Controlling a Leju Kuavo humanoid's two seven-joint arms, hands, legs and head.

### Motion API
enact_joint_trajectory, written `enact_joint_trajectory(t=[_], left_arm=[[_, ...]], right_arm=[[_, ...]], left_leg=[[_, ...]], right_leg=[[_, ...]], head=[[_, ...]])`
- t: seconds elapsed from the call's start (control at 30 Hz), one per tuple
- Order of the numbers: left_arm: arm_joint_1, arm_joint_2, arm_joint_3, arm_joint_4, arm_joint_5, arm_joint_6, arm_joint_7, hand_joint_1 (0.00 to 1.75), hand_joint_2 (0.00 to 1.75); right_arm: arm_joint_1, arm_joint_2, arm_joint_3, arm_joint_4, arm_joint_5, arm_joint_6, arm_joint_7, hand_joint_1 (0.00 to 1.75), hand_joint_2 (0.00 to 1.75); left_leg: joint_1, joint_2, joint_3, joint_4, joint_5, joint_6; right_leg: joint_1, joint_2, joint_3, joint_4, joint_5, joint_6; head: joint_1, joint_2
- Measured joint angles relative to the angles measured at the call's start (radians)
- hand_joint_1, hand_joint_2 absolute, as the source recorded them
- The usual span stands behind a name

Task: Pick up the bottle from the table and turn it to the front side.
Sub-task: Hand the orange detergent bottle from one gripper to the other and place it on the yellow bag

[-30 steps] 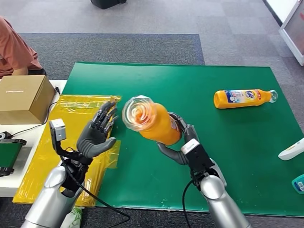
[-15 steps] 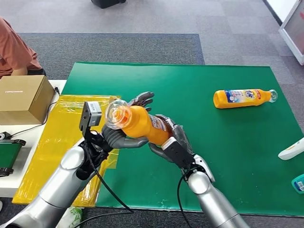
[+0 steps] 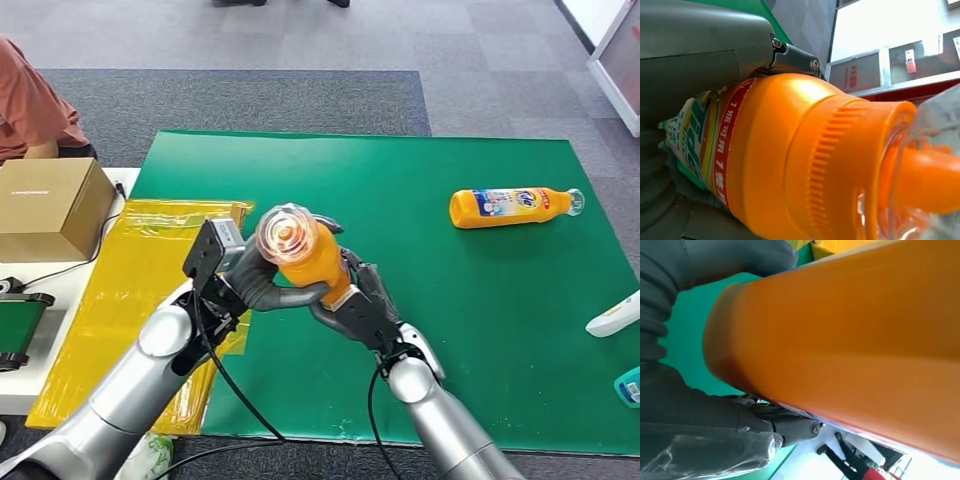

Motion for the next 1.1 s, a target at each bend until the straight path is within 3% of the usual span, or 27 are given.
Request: enact_joint_trajectory(t=[0.07, 0.3, 0.43, 0.53, 0.63, 0.7, 0.8, 0.87, 1.0, 1.03, 1.1], left_arm=[[0.003, 0.000, 0.000, 0.000, -0.017, 0.025, -0.006, 1.75, 1.75], [0.029, -0.003, 0.001, -0.002, -0.135, 0.128, -0.048, 1.75, 1.75], [0.048, -0.007, 0.004, -0.006, -0.199, 0.184, -0.066, 1.75, 1.75], [0.072, -0.010, 0.023, -0.022, -0.472, 0.392, -0.094, 1.75, 1.75], [0.100, 0.005, 0.090, -0.045, -0.969, 0.699, -0.054, 1.75, 1.75], [0.128, 0.017, 0.141, -0.058, -1.276, 0.813, 0.008, 1.75, 1.75], [0.177, 0.033, 0.204, -0.060, -1.640, 0.874, 0.115, 1.75, 1.75], [0.189, 0.066, 0.231, -0.055, -1.769, 0.882, 0.222, 1.75, 1.75], [0.135, 0.176, 0.160, -0.014, -1.798, 0.845, 0.542, 1.75, 1.75], [0.120, 0.195, 0.126, 0.003, -1.798, 0.837, 0.582, 1.75, 1.75], [0.109, 0.213, 0.073, 0.042, -1.798, 0.830, 0.582, 1.75, 1.75]], right_arm=[[0.000, 0.000, -0.001, 0.001, -0.003, -0.003, 0.002, 1.74, 1.75], [0.007, 0.000, -0.004, 0.001, -0.017, -0.008, 0.009, 1.48, 1.75], [0.015, 0.000, -0.009, -0.001, -0.023, -0.009, 0.010, 0.00, 1.75], [0.027, 0.000, -0.024, -0.016, -0.039, -0.014, 0.016, 0.00, 1.75], [0.060, -0.003, -0.066, -0.051, -0.057, -0.023, 0.026, 0.00, 1.75], [0.077, -0.004, -0.102, -0.078, -0.070, -0.032, 0.032, 0.00, 1.75], [0.087, -0.006, -0.156, -0.124, -0.087, -0.040, 0.036, 0.00, 1.75], [0.092, -0.009, -0.193, -0.156, -0.095, -0.041, 0.037, 0.00, 1.75], [0.103, -0.015, -0.245, -0.209, -0.103, -0.035, 0.040, 0.00, 1.75], [0.106, -0.015, -0.253, -0.220, -0.104, -0.032, 0.041, 0.00, 1.75], [0.109, -0.016, -0.262, -0.240, -0.105, -0.028, 0.041, 0.00, 1.75]], left_leg=[[0.000, 0.000, 0.000, 0.000, 0.000, 0.000], [0.000, 0.000, 0.000, 0.000, 0.000, 0.000], [0.000, 0.000, 0.000, 0.000, 0.000, 0.000], [0.000, 0.000, 0.000, 0.000, 0.000, 0.000], [0.000, 0.000, 0.000, 0.000, 0.000, 0.000], [0.001, 0.000, 0.000, 0.000, 0.000, 0.000], [0.001, 0.000, -0.001, 0.000, 0.000, -0.001], [0.001, 0.000, -0.001, 0.000, 0.000, -0.001], [0.002, 0.000, -0.001, 0.000, 0.001, -0.002], [0.002, 0.000, -0.001, 0.000, 0.001, -0.002], [0.002, 0.000, -0.001, 0.000, 0.001, -0.002]], right_leg=[[0.000, 0.000, 0.000, 0.000, 0.000, 0.000], [0.000, 0.000, 0.000, 0.000, 0.000, 0.000], [0.000, 0.000, 0.000, 0.000, 0.000, 0.000], [0.000, 0.000, 0.000, 0.000, 0.000, 0.000], [0.001, 0.000, 0.000, 0.000, 0.000, -0.001], [0.001, 0.000, 0.000, 0.001, 0.000, -0.001], [0.001, 0.000, -0.001, 0.001, -0.001, -0.001], [0.001, 0.000, -0.002, 0.001, 0.000, -0.001], [0.001, -0.001, -0.002, 0.001, 0.001, -0.003], [0.002, -0.001, -0.002, 0.001, 0.001, -0.003], [0.002, -0.001, -0.002, 0.001, 0.001, -0.003]], head=[[0.000, 0.000], [0.000, 0.000], [0.000, 0.000], [0.000, 0.000], [0.000, 0.000], [0.000, 0.000], [0.000, 0.000], [0.000, 0.000], [0.000, 0.000], [0.000, 0.000], [0.000, 0.000]])
